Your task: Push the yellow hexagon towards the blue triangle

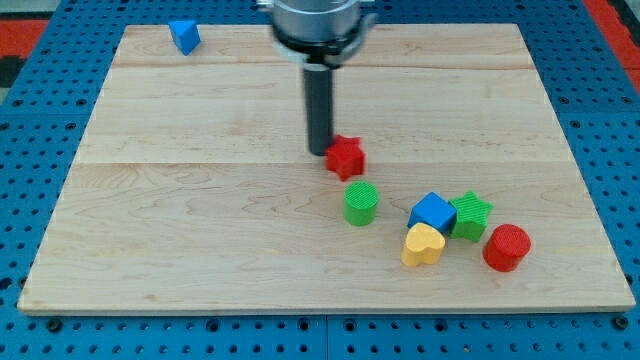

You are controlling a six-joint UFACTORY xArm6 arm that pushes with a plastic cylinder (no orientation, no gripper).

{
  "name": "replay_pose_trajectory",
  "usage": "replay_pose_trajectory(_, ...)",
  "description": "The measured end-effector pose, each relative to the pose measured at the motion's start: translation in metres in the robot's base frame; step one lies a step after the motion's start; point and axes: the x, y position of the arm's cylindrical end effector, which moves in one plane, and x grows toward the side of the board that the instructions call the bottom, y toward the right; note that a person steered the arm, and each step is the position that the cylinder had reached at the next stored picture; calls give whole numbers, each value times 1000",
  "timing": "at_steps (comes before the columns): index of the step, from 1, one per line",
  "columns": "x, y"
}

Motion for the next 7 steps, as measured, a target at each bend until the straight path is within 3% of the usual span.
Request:
replay_pose_trajectory(1,22,53)
replay_pose_trajectory(2,18,84)
replay_pose_trajectory(4,-119,128)
replay_pose_trajectory(5,-191,117)
replay_pose_trajectory(6,-229,101)
replay_pose_trajectory(7,-231,96)
